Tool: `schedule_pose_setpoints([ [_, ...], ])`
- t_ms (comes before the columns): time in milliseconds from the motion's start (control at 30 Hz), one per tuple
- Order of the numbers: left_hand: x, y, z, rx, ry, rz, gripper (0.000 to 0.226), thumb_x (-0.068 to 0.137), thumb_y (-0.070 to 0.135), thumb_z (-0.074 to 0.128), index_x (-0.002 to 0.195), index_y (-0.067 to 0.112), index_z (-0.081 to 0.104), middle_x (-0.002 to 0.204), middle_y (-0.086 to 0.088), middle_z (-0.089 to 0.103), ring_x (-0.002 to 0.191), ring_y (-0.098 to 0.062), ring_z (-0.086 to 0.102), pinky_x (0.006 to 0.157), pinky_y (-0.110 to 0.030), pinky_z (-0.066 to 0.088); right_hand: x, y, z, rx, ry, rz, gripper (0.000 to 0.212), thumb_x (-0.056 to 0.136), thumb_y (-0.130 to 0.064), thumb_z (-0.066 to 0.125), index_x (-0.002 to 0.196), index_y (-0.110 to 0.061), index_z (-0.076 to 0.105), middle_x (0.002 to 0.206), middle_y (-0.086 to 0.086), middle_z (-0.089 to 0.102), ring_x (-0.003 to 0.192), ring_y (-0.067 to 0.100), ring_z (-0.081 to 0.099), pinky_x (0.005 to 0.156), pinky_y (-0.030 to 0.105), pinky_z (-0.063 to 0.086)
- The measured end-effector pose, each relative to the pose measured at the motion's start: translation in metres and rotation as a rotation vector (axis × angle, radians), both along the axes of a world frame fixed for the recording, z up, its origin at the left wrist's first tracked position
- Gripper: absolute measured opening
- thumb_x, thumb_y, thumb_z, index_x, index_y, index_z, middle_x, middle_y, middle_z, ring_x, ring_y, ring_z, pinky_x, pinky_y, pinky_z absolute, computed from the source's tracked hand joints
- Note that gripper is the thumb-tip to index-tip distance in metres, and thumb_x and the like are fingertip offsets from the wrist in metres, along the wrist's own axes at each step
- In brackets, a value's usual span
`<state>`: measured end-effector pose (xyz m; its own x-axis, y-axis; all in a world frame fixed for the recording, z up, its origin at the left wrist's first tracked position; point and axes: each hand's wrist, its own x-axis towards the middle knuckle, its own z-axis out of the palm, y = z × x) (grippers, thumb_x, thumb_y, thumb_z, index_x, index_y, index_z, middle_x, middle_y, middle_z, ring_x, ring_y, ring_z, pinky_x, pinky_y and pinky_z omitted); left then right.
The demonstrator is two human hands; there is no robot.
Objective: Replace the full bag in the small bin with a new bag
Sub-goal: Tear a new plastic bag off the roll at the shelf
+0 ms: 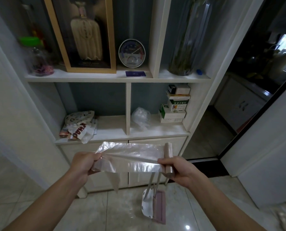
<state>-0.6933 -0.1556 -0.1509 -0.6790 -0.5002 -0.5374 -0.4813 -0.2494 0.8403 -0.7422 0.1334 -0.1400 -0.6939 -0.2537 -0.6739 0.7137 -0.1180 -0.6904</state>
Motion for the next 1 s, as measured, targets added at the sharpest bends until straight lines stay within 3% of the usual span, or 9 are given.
schedule_pose_setpoints([
  [167,0.001,-0.012,0.000,0.004,0.014,0.056,0.011,0.087,-0.002,0.063,0.076,0.001,0.065,0.071,-0.014,0.062,0.047,-0.018,0.062,0.034,-0.024,0.051,-0.001,0.001,0.004,-0.010,0.016,0.020,0.015,0.081,0.007,0.068,0.094,0.000,0.061,0.072,0.010,0.062,0.062,0.015,0.059,0.060,0.029,0.055],
  [400,0.007,-0.034,-0.002,0.044,-0.002,0.236,0.017,0.088,-0.004,0.062,0.073,0.002,0.057,0.073,-0.013,0.058,0.061,-0.023,0.055,0.029,-0.027,0.049,-0.005,0.004,0.005,0.035,0.069,-0.041,0.021,0.079,0.001,0.073,0.098,-0.001,0.065,0.072,0.007,0.062,0.063,0.015,0.058,0.059,0.030,0.052],
  [533,0.013,-0.034,-0.006,-0.013,-0.098,0.155,0.008,0.083,-0.010,0.062,0.081,-0.002,0.059,0.077,-0.017,0.060,0.056,-0.026,0.057,0.030,-0.027,0.048,-0.006,0.006,0.004,-0.046,0.051,-0.051,0.013,0.083,0.003,0.067,0.096,0.000,0.065,0.071,0.007,0.066,0.065,0.014,0.061,0.060,0.029,0.053],
  [600,0.015,-0.025,-0.007,-0.039,-0.138,0.082,0.006,0.081,-0.011,0.060,0.086,-0.006,0.060,0.076,-0.018,0.058,0.050,-0.026,0.058,0.039,-0.027,0.051,-0.005,0.004,0.008,-0.099,0.052,-0.062,0.010,0.085,0.006,0.062,0.093,0.000,0.065,0.075,0.008,0.067,0.069,0.016,0.063,0.065,0.028,0.055],
  [700,0.014,-0.003,-0.005,-0.088,-0.146,-0.012,0.020,0.082,-0.003,0.065,0.101,-0.007,0.060,0.097,-0.019,0.060,0.082,-0.030,0.055,0.070,-0.034,0.045,-0.001,-0.001,0.011,-0.098,0.092,0.031,0.010,0.084,0.008,0.061,0.090,0.002,0.067,0.080,0.012,0.069,0.072,0.019,0.066,0.067,0.030,0.056],
  [800,0.012,0.031,0.009,-0.172,-0.057,-0.125,0.013,0.082,0.001,0.069,0.084,0.007,0.058,0.094,-0.006,0.054,0.100,-0.024,0.048,0.078,-0.030,0.038,0.004,-0.006,0.010,-0.105,0.112,0.114,0.023,0.079,0.010,0.063,0.102,0.007,0.066,0.092,0.018,0.068,0.079,0.025,0.066,0.077,0.034,0.056],
  [833,0.011,0.043,0.014,-0.165,-0.014,-0.175,0.014,0.081,0.004,0.071,0.091,0.007,0.061,0.098,-0.004,0.056,0.106,-0.023,0.050,0.081,-0.030,0.038,0.005,-0.007,0.009,-0.107,0.111,0.143,0.025,0.077,0.011,0.064,0.102,0.006,0.065,0.093,0.019,0.068,0.081,0.026,0.066,0.081,0.037,0.055],
  [900,0.010,0.063,0.018,-0.132,0.072,-0.310,0.056,0.076,0.019,0.077,0.128,0.009,0.058,0.128,-0.002,0.056,0.125,-0.022,0.049,0.097,-0.029,0.038,0.008,-0.009,0.010,-0.130,0.107,0.193,0.018,0.075,0.012,0.065,0.091,0.003,0.063,0.082,0.016,0.067,0.075,0.024,0.065,0.079,0.038,0.053],
  [1000,0.007,0.088,0.021,-0.114,0.160,-0.509,0.090,0.069,0.032,0.082,0.148,0.022,0.040,0.144,0.003,0.044,0.133,-0.019,0.045,0.107,-0.036,0.038,0.012,-0.012,0.012,-0.195,0.084,0.246,0.019,0.073,0.012,0.061,0.090,0.003,0.065,0.081,0.016,0.064,0.073,0.023,0.060,0.075,0.035,0.050],
])
